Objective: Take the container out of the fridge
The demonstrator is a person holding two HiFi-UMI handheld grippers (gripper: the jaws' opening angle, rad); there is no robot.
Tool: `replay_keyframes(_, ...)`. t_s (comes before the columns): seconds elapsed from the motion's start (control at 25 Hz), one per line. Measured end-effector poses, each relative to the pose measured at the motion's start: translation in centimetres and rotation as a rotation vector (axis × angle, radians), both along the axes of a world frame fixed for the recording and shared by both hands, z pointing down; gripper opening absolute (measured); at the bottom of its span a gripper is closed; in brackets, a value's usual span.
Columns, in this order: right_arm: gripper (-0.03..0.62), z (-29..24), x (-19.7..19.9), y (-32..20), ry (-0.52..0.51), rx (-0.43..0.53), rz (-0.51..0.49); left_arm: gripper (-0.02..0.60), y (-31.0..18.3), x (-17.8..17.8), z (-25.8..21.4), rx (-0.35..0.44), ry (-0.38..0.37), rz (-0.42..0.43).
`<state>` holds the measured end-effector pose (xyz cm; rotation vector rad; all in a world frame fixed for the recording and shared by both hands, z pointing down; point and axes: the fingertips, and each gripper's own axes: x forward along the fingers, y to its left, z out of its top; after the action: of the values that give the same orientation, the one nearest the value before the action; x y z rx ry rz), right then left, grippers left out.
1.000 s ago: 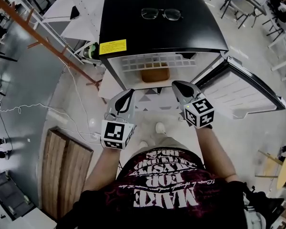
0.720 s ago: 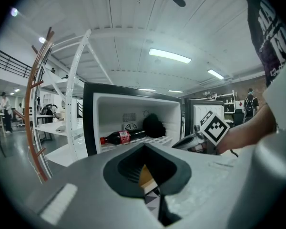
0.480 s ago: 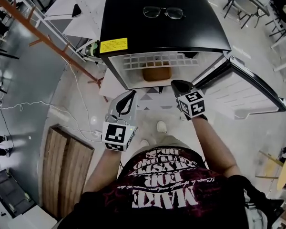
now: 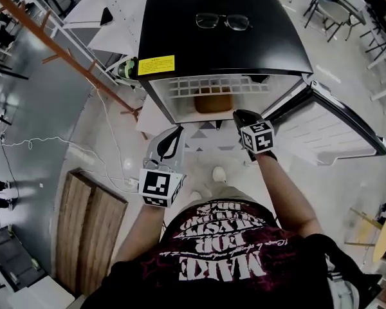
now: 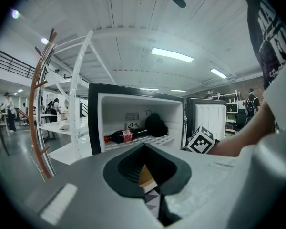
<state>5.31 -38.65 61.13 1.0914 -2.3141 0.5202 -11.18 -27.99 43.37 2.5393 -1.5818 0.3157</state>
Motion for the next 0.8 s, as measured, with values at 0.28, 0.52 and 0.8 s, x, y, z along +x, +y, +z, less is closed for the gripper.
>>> replay_keyframes(0.28,0.084,1.8,-0.2,-1.1,0.026,-0.027,0.006,0.0,0.3,0.4,0.6,-0.012,-0.01,0.008)
replay_keyframes(0.52,0.104,3.2,0.1,-2.3,0.033,-0.056,0.037,0.0,0.4,0.2,0.8,-0.021,-0.014,0.005)
replay_keyframes(0.8,0.121,5.7,0.1,-3.2,0.08,-0.09,0.061,0.0,1.0,0.0,1.4,-0.037,-0.022,0.006)
